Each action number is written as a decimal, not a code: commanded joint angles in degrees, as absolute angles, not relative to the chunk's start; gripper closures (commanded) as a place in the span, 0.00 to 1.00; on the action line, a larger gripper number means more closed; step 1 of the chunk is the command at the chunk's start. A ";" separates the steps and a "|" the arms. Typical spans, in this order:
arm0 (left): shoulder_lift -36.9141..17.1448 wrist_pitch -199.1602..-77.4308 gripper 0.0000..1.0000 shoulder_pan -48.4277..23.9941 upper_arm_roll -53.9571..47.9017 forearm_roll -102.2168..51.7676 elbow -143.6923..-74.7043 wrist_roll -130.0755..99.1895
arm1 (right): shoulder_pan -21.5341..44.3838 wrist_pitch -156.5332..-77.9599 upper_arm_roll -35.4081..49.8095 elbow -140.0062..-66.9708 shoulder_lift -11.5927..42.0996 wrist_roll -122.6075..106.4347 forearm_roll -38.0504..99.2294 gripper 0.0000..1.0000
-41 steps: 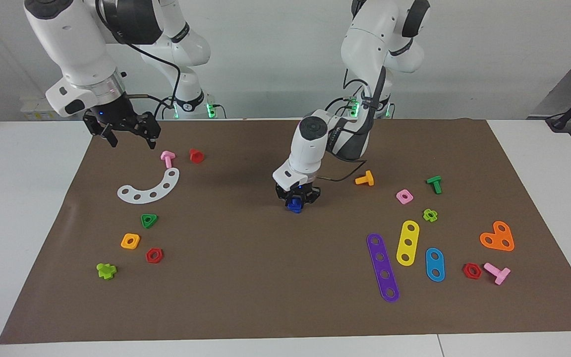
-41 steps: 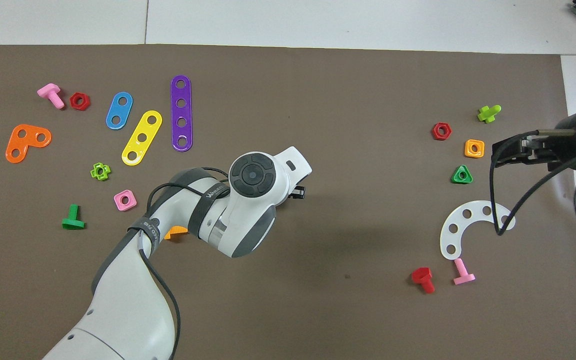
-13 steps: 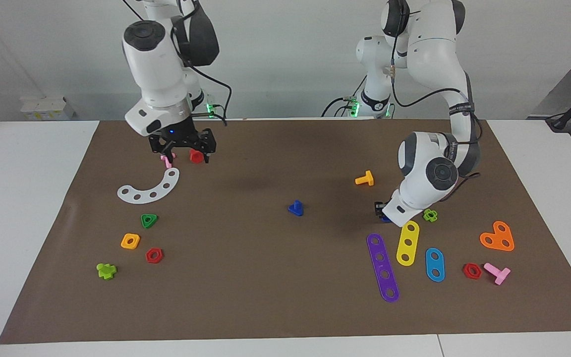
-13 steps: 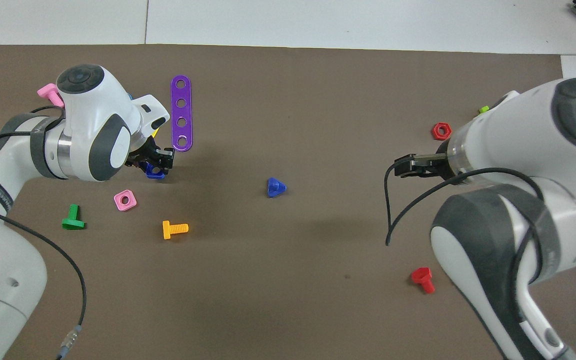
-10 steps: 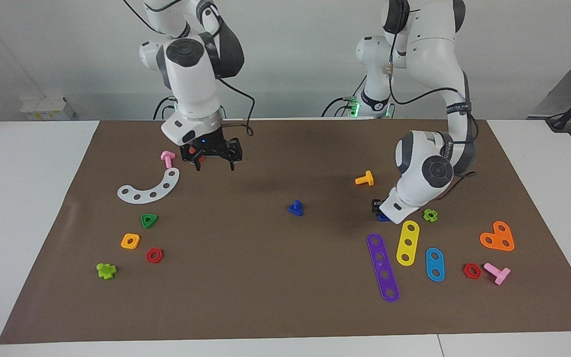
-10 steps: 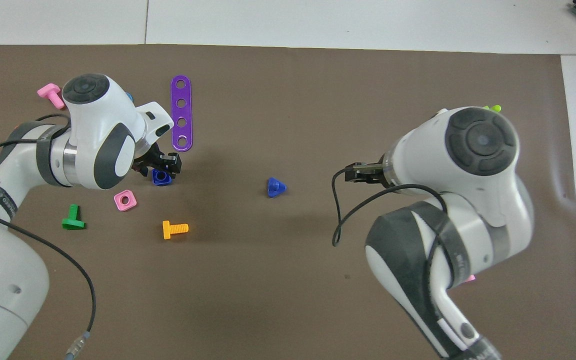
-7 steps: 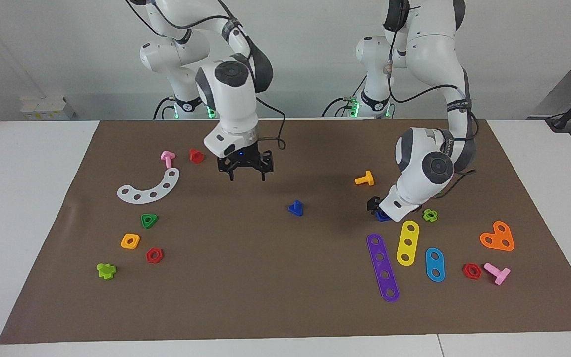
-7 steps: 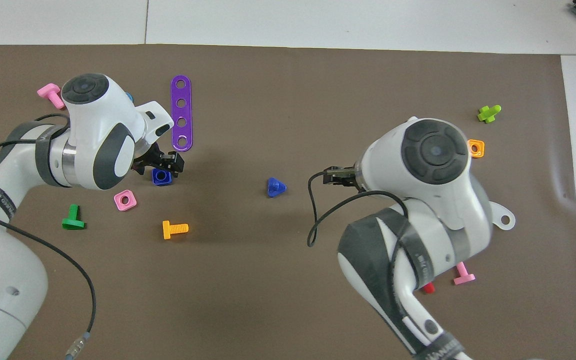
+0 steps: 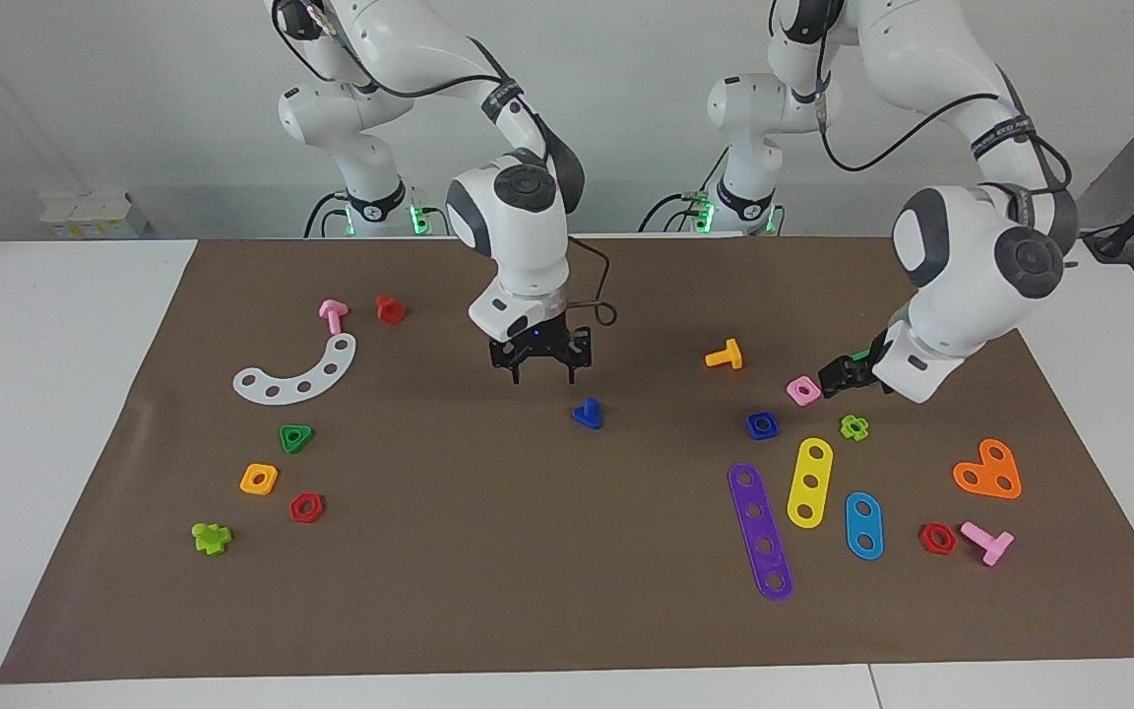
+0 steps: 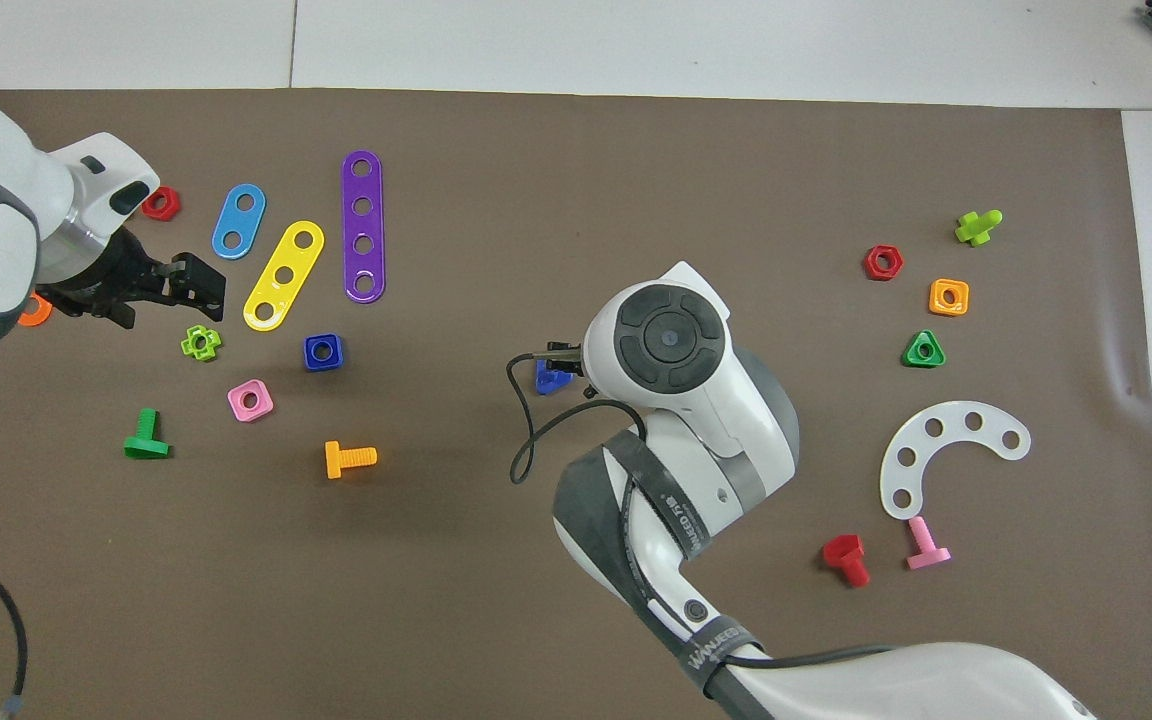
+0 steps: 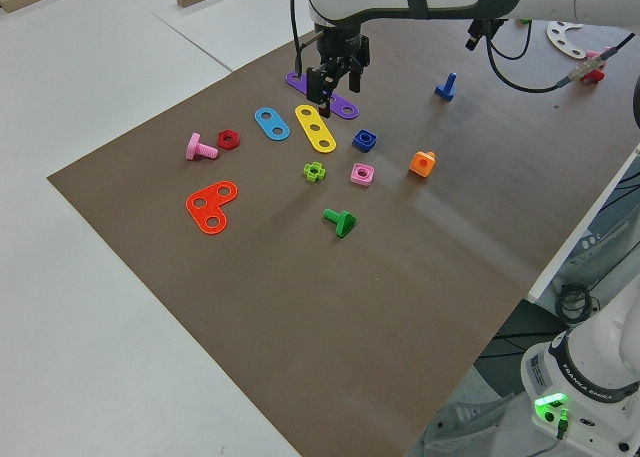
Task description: Unscrew and place screws in storage area
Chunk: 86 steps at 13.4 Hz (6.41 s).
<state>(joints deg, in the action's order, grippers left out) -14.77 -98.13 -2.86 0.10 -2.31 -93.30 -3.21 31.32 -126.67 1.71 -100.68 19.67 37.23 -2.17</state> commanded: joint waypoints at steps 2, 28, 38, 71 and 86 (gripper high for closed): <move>-5.90 -96.06 0.00 -2.29 -0.09 -1.14 -97.56 -3.25 | 34.44 -126.39 1.41 -91.17 28.89 39.81 -3.43 0.20; 3.60 -92.45 0.00 -2.99 -0.26 2.20 -91.92 -2.90 | 22.17 -127.27 1.32 -108.09 15.21 26.49 -5.71 1.00; 6.32 -96.23 0.00 -3.34 -0.53 1.93 -98.24 -2.90 | 7.57 -133.68 1.32 -112.32 15.56 6.24 -4.83 1.00; 7.03 -95.71 0.00 -1.85 0.09 -0.88 -99.05 -3.43 | 2.55 -91.86 1.32 -85.35 3.68 10.11 -0.62 0.02; 7.03 -95.71 0.00 -1.85 0.09 -0.88 -99.05 -3.43 | 2.29 -96.59 1.41 -95.71 -1.05 10.99 0.00 0.00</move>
<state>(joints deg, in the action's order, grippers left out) 5.35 -95.07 -2.44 0.27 -0.03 -97.17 -3.32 3.23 -94.36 0.97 -93.23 0.87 10.75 -1.95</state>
